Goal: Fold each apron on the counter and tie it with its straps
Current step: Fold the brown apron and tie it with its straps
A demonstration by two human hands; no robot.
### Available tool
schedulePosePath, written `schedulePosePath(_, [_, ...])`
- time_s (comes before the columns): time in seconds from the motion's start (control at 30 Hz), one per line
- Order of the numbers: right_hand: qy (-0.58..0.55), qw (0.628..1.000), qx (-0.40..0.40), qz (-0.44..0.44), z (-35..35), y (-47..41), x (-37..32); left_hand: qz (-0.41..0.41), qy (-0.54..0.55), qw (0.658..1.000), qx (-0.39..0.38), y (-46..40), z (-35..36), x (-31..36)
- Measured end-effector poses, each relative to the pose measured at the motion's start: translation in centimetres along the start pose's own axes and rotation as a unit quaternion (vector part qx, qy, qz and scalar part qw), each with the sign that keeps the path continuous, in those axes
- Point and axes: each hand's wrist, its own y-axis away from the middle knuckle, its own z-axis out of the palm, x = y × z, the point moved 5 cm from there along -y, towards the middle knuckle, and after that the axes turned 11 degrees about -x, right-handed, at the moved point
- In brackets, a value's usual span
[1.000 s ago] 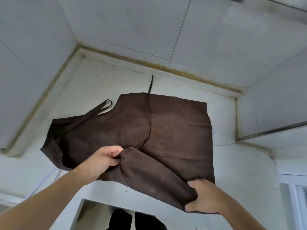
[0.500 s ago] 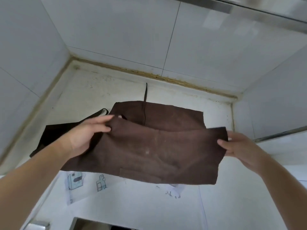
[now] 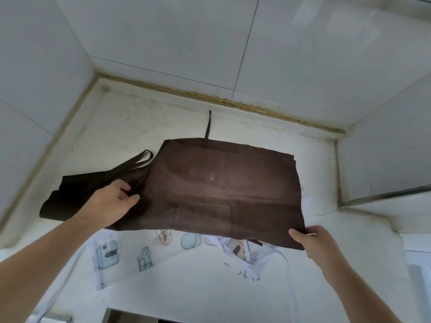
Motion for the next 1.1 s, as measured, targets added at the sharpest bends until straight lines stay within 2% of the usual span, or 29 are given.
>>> schedulePosePath(0.07, [0.025,0.999,0.0,-0.02,0.5,0.6,0.3,0.002,-0.018,1.0,0.018,0.2,0.2,-1.7])
schedulePosePath(0.2, [0.071,0.994,0.057,-0.067,-0.2,1.3,0.1,0.021,-0.026,0.997,0.075,1.1,0.1,-3.7])
schedulePosePath(0.33, [0.039,0.989,0.119,-0.073,-3.3,2.3,1.6,0.02,-0.024,0.998,0.063,2.4,0.2,-4.1])
schedulePosePath(0.47, [0.016,0.984,0.174,-0.027,-6.9,3.8,4.7,0.005,-0.04,0.998,0.053,3.0,0.7,-4.7])
schedulePosePath(0.63, [0.101,0.963,0.236,0.08,-7.5,4.4,7.2,-0.069,0.009,0.991,0.116,4.1,1.1,-4.9])
schedulePosePath(0.7, [0.16,0.95,0.256,0.083,-6.2,4.8,6.1,-0.036,0.002,0.99,0.137,4.7,1.5,-4.2])
schedulePosePath(0.73, [0.201,0.941,0.267,0.051,-5.0,5.0,4.8,0.004,-0.014,0.99,0.142,4.9,1.9,-3.6])
schedulePosePath(0.83, [0.297,0.922,0.233,-0.08,0.0,5.0,0.8,0.123,-0.074,0.986,0.08,5.0,4.3,-0.9])
schedulePosePath(0.9, [0.302,0.93,0.151,-0.143,3.2,4.7,-2.1,0.155,-0.054,0.986,0.013,4.7,6.3,1.1])
schedulePosePath(0.93, [0.271,0.943,0.107,-0.163,4.5,4.6,-3.5,0.162,-0.054,0.985,0.005,4.5,7.2,2.3])
schedulePosePath(1.0, [0.233,0.952,0.058,-0.192,6.1,4.1,-6.2,0.182,-0.104,0.977,0.036,3.7,8.1,4.8])
schedulePosePath(1.1, [0.24,0.941,0.05,-0.233,6.2,1.6,-10.2,0.209,-0.076,0.974,0.045,2.4,9.0,8.0])
